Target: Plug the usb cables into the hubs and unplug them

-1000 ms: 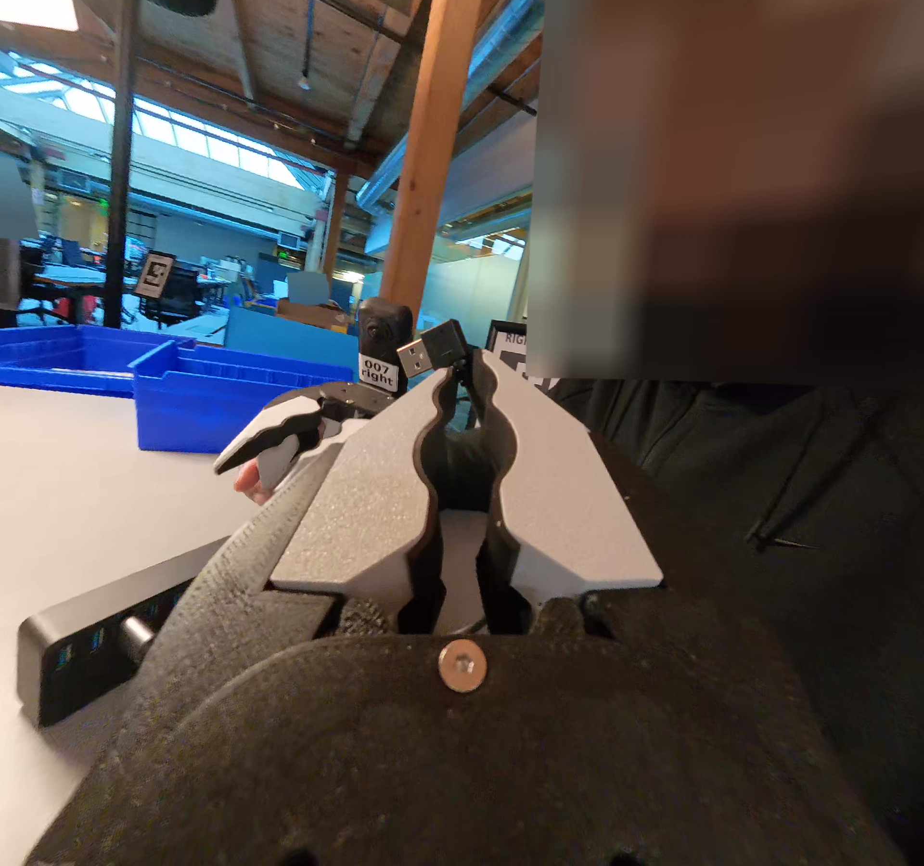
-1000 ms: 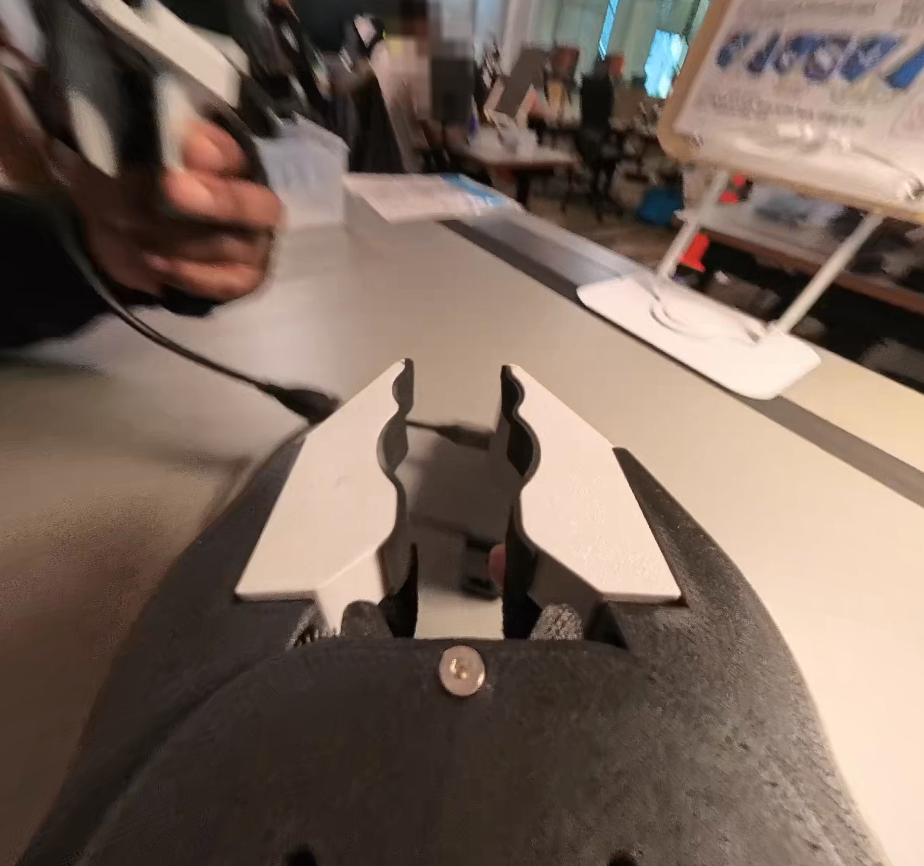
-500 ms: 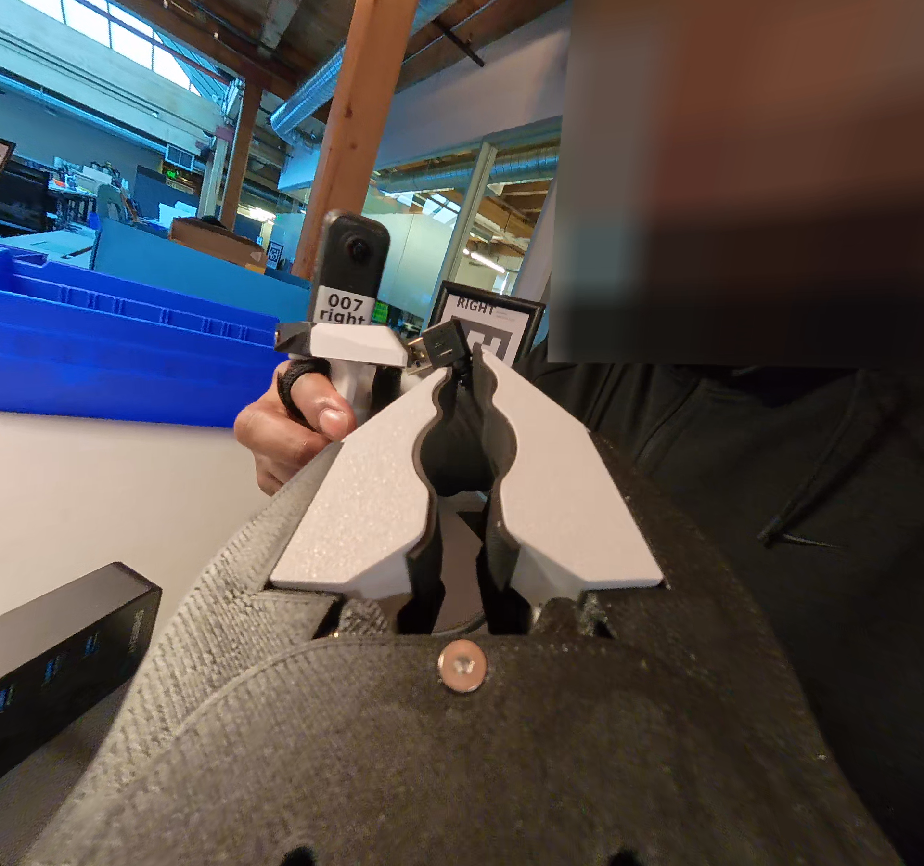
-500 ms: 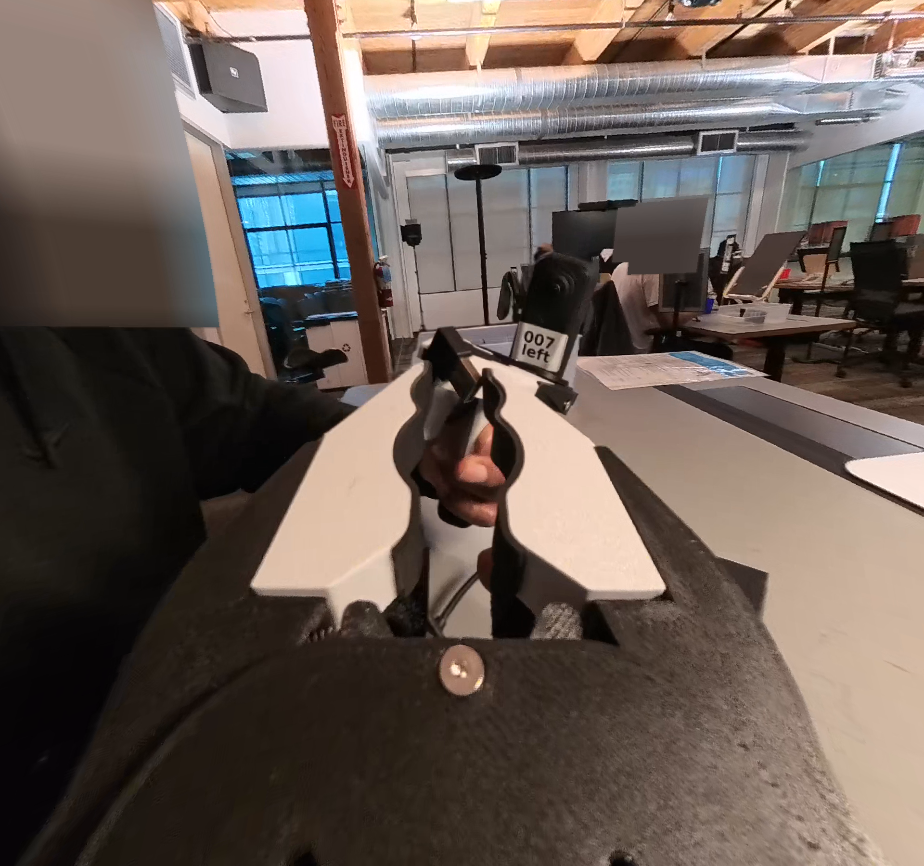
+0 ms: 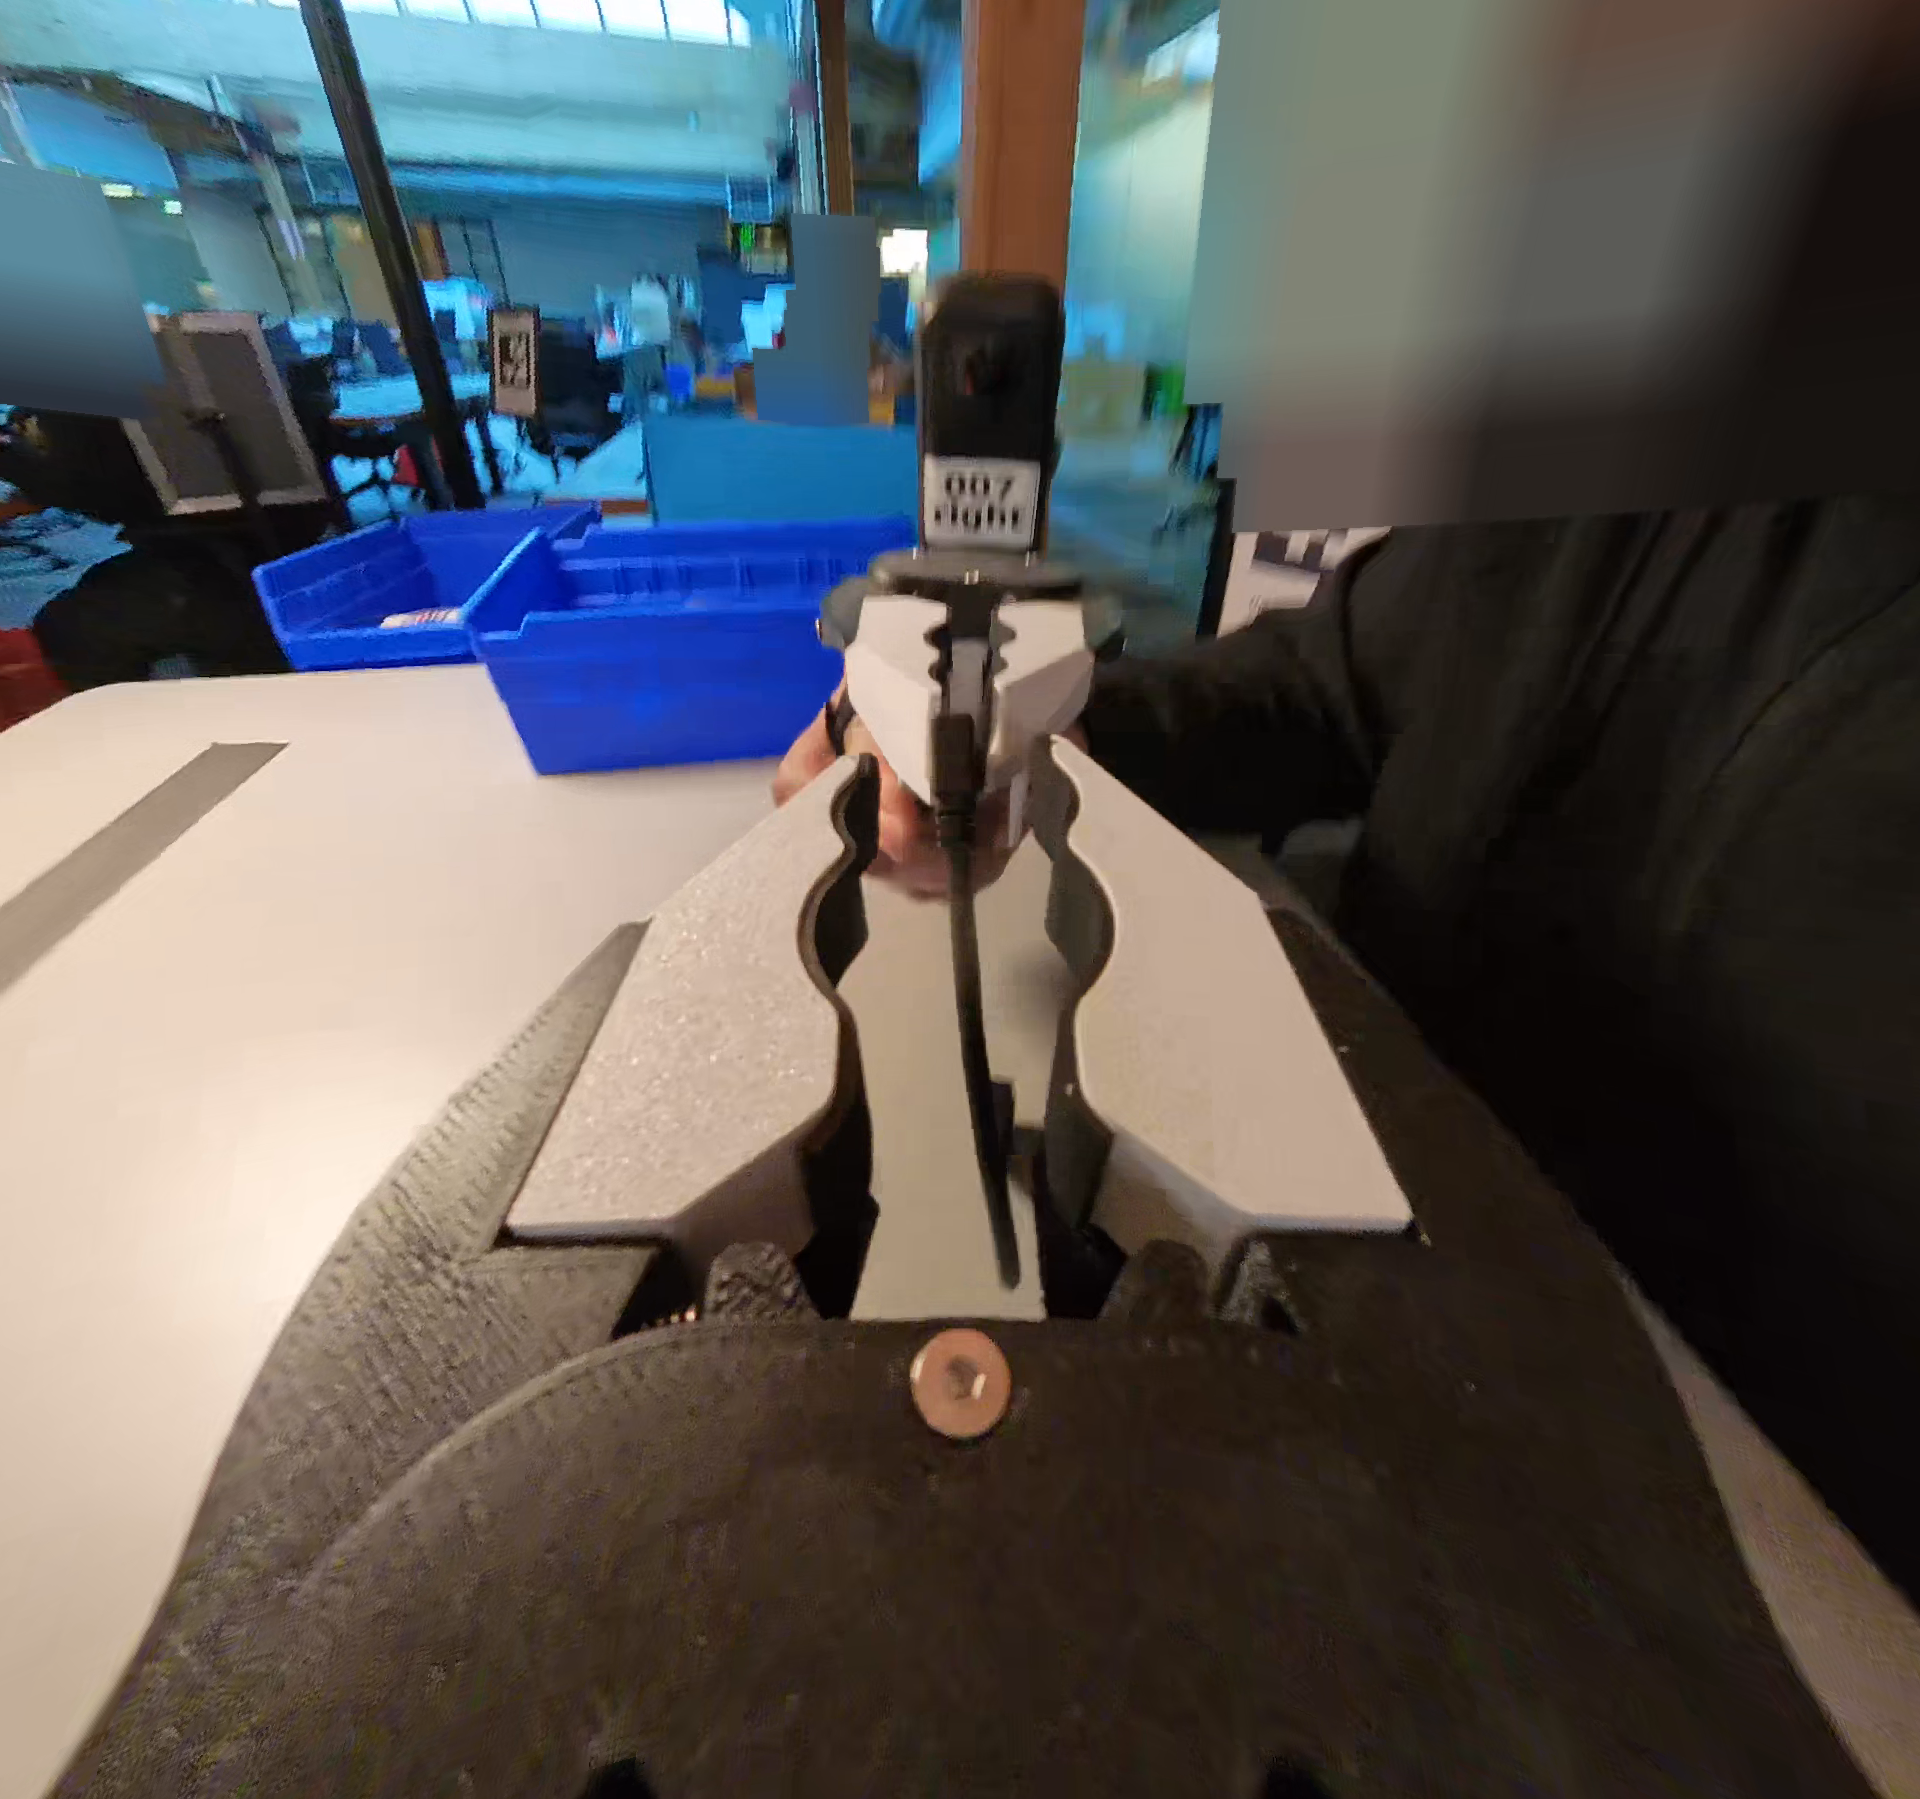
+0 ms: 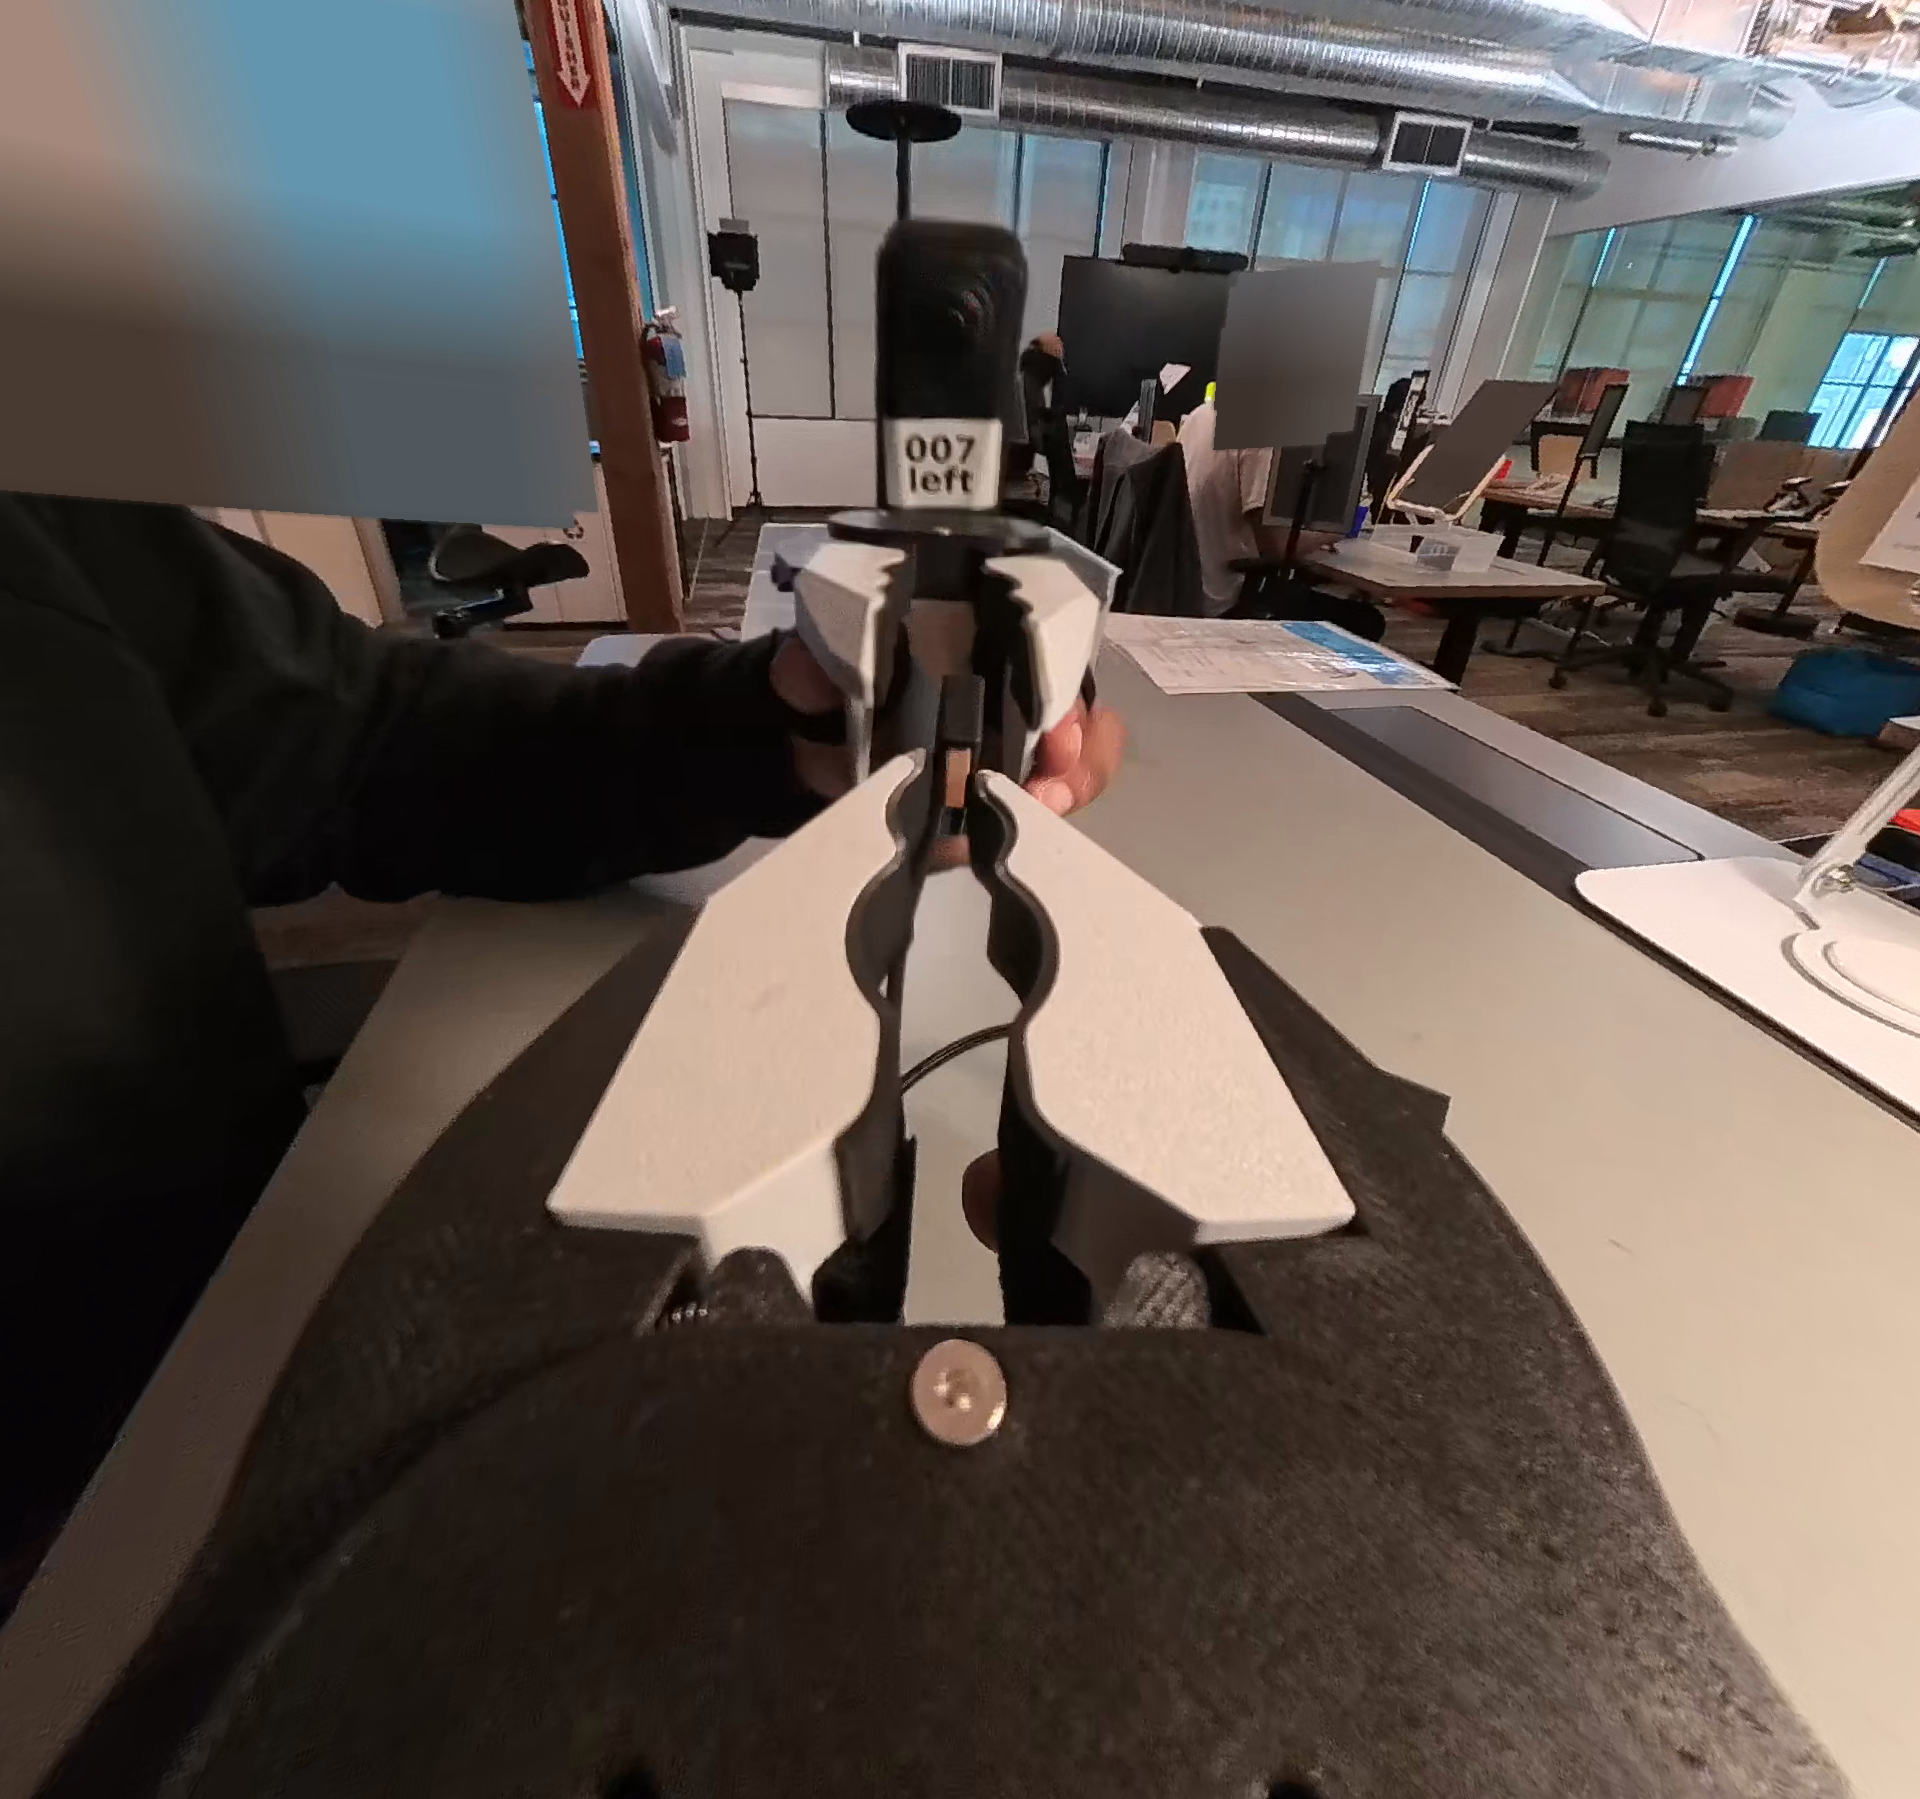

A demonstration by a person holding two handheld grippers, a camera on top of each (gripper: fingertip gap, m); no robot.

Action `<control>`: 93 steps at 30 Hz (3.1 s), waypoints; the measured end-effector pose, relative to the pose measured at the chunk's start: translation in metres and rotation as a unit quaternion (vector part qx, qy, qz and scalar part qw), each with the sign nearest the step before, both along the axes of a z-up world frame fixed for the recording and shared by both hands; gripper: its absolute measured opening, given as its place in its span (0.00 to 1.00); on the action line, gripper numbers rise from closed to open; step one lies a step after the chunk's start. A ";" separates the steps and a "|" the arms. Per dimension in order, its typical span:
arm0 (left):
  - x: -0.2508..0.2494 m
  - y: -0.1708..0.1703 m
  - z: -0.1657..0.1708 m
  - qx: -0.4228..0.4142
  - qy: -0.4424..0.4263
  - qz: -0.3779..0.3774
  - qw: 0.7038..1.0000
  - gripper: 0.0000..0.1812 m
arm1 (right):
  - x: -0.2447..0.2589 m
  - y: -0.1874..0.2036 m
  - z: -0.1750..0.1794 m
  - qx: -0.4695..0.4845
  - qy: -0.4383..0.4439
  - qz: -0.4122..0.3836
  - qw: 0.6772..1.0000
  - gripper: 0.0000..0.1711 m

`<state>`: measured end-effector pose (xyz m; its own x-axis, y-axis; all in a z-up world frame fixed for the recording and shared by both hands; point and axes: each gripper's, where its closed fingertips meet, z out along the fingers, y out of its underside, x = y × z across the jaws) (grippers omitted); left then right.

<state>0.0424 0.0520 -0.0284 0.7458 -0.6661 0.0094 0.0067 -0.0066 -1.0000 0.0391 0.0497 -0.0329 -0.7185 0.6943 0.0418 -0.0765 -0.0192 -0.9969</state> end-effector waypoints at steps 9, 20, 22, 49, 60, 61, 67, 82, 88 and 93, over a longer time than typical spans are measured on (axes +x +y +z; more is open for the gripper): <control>0.007 -0.001 -0.020 -0.030 0.115 0.015 0.993 0.09 | 0.002 -0.005 -0.013 0.038 -0.017 0.014 0.999 0.03; 0.008 -0.007 -0.031 -0.070 0.106 -0.014 0.992 0.08 | 0.004 -0.013 -0.026 0.072 -0.029 0.031 0.997 0.03; 0.004 -0.005 -0.029 -0.073 0.072 -0.013 0.995 0.07 | 0.001 -0.009 -0.023 0.063 -0.027 0.020 0.997 0.04; -0.043 0.004 0.005 -0.011 -0.266 0.019 0.964 0.05 | -0.049 0.088 -0.120 0.207 -0.237 -0.199 0.928 0.32; -0.056 0.021 -0.022 -0.096 -0.316 0.075 0.941 0.05 | -0.048 0.095 -0.147 0.250 -0.276 -0.209 0.904 0.30; -0.057 0.022 -0.024 -0.100 -0.320 0.076 0.939 0.05 | -0.048 0.095 -0.149 0.253 -0.279 -0.209 0.902 0.30; -0.059 0.023 -0.029 -0.112 -0.335 0.079 0.932 0.06 | -0.049 0.093 -0.158 0.259 -0.288 -0.208 0.898 0.25; -0.059 0.020 -0.021 -0.092 -0.376 0.048 0.921 0.06 | -0.059 0.095 -0.140 0.214 -0.255 -0.242 0.911 0.15; -0.062 0.007 0.011 -0.019 -0.301 0.083 0.950 0.06 | -0.060 0.097 -0.121 0.133 -0.253 -0.237 0.928 0.15; -0.062 -0.032 0.074 0.135 -0.127 0.167 0.968 0.05 | -0.060 0.099 -0.105 0.065 -0.254 -0.227 0.938 0.15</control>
